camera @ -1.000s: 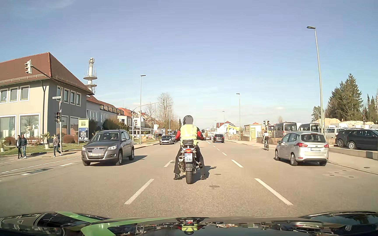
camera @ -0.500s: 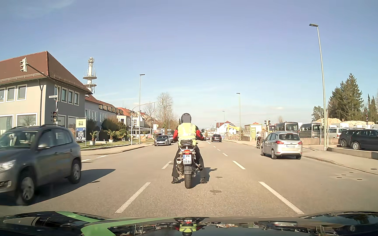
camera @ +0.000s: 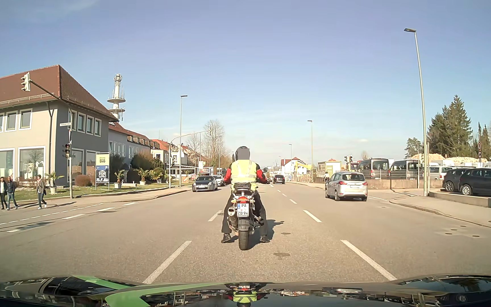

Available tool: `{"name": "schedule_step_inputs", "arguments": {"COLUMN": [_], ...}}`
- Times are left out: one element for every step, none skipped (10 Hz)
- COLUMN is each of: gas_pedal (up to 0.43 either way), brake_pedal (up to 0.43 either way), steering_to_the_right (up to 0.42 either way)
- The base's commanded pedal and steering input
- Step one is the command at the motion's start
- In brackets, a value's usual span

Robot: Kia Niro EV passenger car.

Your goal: Follow the waypoints while adhering to traffic rules and regulations

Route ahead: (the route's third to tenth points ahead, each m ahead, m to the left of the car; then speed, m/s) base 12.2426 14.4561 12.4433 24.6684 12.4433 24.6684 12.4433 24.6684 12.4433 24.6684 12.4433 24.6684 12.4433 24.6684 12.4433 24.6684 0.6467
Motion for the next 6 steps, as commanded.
{"name": "schedule_step_inputs", "arguments": {"gas_pedal": [0.0,0.0,0.0,0.0,0.0,0.0], "brake_pedal": [0.213,0.22,0.22,0.22,0.22,0.22], "steering_to_the_right": [0.003,0.003,0.003,0.003,0.003,0.003]}}
